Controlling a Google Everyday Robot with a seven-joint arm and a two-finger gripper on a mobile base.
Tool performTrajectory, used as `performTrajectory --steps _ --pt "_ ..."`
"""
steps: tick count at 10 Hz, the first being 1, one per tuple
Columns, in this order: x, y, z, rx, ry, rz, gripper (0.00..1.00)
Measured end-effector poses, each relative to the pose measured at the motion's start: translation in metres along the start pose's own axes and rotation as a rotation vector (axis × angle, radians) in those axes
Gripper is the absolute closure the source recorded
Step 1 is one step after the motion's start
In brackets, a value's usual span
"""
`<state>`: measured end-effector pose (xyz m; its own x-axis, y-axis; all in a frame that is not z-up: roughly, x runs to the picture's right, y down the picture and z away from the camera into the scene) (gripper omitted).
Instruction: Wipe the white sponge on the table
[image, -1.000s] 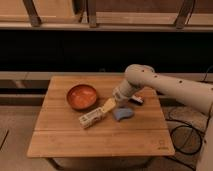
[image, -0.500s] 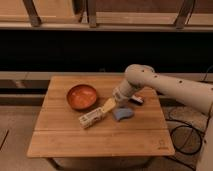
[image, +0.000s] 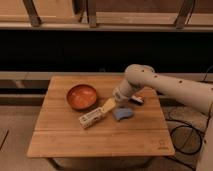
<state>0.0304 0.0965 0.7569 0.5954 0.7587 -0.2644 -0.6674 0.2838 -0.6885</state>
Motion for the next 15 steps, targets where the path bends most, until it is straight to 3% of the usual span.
performTrajectory --steps 8,9,11,13,15 --pt "0.001 -0.001 0.001 0.006 0.012 -0.007 0.20" --pt "0.003 -0.005 0.004 0.020 0.041 -0.012 0.20" --pt "0.017 -0.018 0.018 0.070 0.152 0.011 0.20" --pt "0.036 -0.031 0.026 0.111 0.236 0.086 0.20" --pt "0.045 -0.042 0.030 0.150 0.268 0.167 0.20"
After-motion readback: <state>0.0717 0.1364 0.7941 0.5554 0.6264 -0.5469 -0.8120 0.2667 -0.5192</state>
